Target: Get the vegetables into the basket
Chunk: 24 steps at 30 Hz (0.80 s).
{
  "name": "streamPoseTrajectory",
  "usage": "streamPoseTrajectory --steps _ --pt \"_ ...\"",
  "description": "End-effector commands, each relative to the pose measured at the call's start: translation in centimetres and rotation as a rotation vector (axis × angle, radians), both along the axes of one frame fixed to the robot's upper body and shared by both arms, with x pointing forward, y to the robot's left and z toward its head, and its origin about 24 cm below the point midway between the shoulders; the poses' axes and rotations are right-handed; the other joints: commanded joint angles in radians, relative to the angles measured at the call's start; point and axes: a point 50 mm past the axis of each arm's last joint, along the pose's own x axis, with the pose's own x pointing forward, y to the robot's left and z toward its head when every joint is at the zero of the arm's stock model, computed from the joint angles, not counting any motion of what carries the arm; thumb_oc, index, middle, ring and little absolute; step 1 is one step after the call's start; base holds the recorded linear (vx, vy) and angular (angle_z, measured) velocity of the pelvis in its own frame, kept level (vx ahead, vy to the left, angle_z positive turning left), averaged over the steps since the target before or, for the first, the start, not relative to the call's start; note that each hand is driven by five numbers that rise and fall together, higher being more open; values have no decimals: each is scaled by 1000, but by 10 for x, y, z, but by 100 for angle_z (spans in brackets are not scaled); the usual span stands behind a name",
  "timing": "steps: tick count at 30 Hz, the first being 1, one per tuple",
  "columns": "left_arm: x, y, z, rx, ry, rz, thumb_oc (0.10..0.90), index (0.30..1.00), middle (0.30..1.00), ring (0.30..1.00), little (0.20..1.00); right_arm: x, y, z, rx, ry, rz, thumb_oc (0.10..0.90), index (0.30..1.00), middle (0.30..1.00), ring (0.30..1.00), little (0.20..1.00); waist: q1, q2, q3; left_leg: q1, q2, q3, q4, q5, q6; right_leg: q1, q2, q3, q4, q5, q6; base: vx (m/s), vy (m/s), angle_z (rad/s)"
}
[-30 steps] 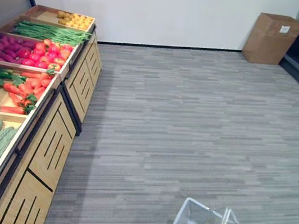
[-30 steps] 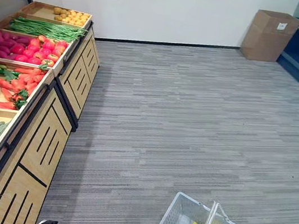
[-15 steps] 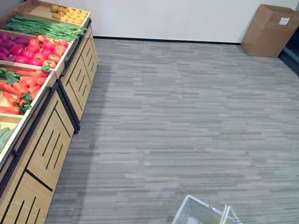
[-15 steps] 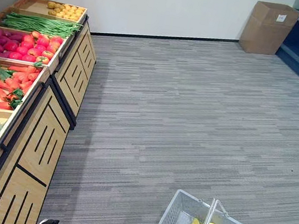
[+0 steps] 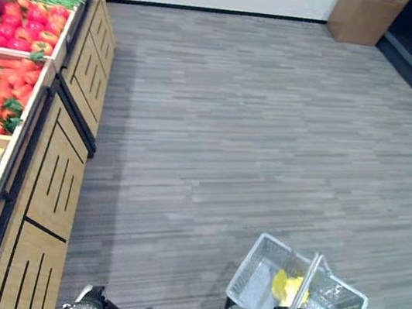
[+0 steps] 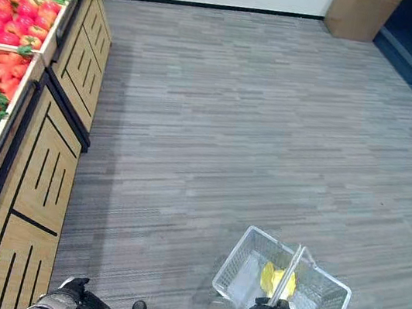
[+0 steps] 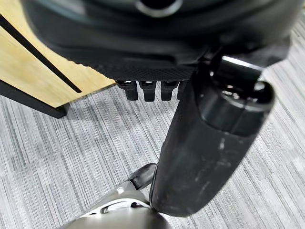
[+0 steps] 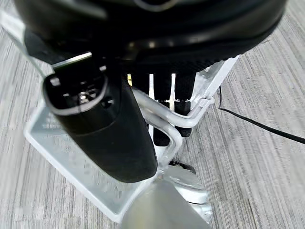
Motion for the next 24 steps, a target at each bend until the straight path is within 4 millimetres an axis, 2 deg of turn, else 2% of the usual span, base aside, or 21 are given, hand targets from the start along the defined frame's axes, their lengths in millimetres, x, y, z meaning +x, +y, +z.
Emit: streamPoseTrajectory --steps 1,3,5,8,10,13,16,17,19,21,22,23,24 --pt "-3 3 0 14 6 -6 900 1000 1000 1000 1000 -28 -9 -5 -33 113 14 400 300 300 300 300 -9 16 4 -23 -57 -113 62 -67 2 16 45 -4 -110 38 26 200 -76 17" --pt "-3 4 0 19 7 4 900 1000 1000 1000 1000 -28 -9 -5 -37 115 18 400 300 300 300 300 -23 4 10 3 -61 -126 52 -78 -5 -40 54 -13 -201 94 40 227 -68 22" --pt "-5 5 0 21 12 13 900 1000 1000 1000 1000 -29 -8 -6 -36 121 24 400 300 300 300 300 -30 1 15 29 -57 -129 45 -90 -12 -56 66 -70 -254 120 51 214 -40 21" --pt "-5 6 0 25 13 17 900 1000 1000 1000 1000 -30 -6 -6 -35 121 31 400 300 300 300 300 -40 -8 13 53 -63 -129 35 -98 -16 -74 82 -110 -281 135 50 164 -28 22" --pt "-7 6 0 23 25 6 900 1000 1000 1000 1000 -36 -6 -7 -29 134 33 400 300 300 300 300 -61 -13 6 88 -61 -146 34 -120 -24 -76 102 -106 -266 131 36 326 -78 5" --pt "-10 3 -2 16 37 3 900 1000 1000 1000 1000 -43 -7 -8 -31 151 33 400 300 300 300 300 -63 -5 -5 102 -47 -167 41 -139 -28 -65 114 -104 -261 123 16 197 -88 31" --pt "-11 -1 -3 10 45 9 900 1000 1000 1000 1000 -48 -13 -8 -44 170 36 400 300 300 300 300 -76 14 -16 103 -11 -199 88 -145 -50 -49 135 -110 -246 98 -7 254 -182 41" --pt "-14 -1 -4 1 53 35 900 1000 1000 1000 1000 -51 -16 -7 -53 179 40 400 300 300 300 300 -79 25 -19 89 11 -210 149 -118 -76 -40 146 -128 -221 63 -32 319 -236 64" --pt "-13 -1 -4 1 51 34 900 1000 1000 1000 1000 -48 -20 -6 -60 174 41 400 300 300 300 300 -81 34 -15 63 28 -216 221 -68 -109 -23 161 -142 -205 27 -57 248 -211 57" --pt "-13 0 -4 2 52 49 900 1000 1000 1000 1000 -47 -22 -5 -65 171 53 400 300 300 300 300 -75 36 -5 12 56 -207 350 18 -152 14 183 -153 -204 -8 -86 212 -218 27" --pt "-12 2 -3 6 52 50 900 1000 1000 1000 1000 -46 -22 -4 -65 168 49 400 300 300 300 300 -72 21 1 -28 53 -206 406 55 -160 34 177 -154 -209 -20 -95 123 -154 18" --pt "-12 2 -3 7 51 50 900 1000 1000 1000 1000 -46 -22 -4 -65 168 49 400 300 300 300 300 -73 20 1 -32 54 -208 412 53 -160 34 177 -156 -209 -21 -96 140 -223 22" --pt "-7 2 -2 6 29 69 900 1000 1000 1000 1000 -43 -26 -3 -74 159 48 400 300 300 300 300 -57 -2 27 -111 57 -197 562 122 -167 70 178 -155 -205 -50 -125 106 -167 12"
